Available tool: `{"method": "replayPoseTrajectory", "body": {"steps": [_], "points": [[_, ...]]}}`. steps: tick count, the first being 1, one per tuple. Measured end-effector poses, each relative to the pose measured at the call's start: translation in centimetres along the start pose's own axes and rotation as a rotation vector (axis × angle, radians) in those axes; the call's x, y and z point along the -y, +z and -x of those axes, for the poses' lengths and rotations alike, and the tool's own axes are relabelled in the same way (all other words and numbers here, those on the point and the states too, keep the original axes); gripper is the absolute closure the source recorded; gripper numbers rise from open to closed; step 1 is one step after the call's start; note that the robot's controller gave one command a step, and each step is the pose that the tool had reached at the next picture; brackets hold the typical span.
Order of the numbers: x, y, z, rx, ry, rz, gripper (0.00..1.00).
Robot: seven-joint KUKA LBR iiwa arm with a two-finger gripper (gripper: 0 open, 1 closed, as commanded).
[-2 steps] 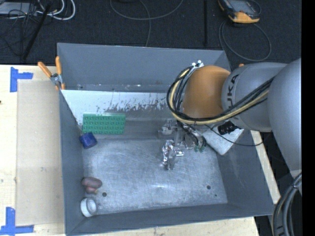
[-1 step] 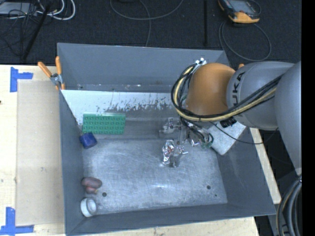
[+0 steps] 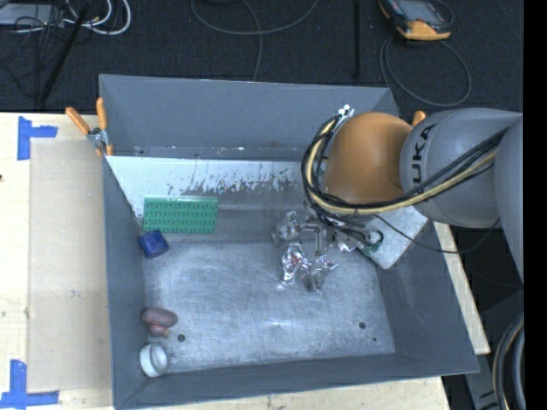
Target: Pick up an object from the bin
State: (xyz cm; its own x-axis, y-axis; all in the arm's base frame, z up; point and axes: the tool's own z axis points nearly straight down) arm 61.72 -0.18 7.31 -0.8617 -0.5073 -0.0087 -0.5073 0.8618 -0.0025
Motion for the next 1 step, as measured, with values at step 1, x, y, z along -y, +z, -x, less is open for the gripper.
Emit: {"method": "replayPoseTrajectory", "body": {"steps": [1], "points": [[-0.87,0.06,1.3,-0.005,-0.299,0.002,0.0]]}}
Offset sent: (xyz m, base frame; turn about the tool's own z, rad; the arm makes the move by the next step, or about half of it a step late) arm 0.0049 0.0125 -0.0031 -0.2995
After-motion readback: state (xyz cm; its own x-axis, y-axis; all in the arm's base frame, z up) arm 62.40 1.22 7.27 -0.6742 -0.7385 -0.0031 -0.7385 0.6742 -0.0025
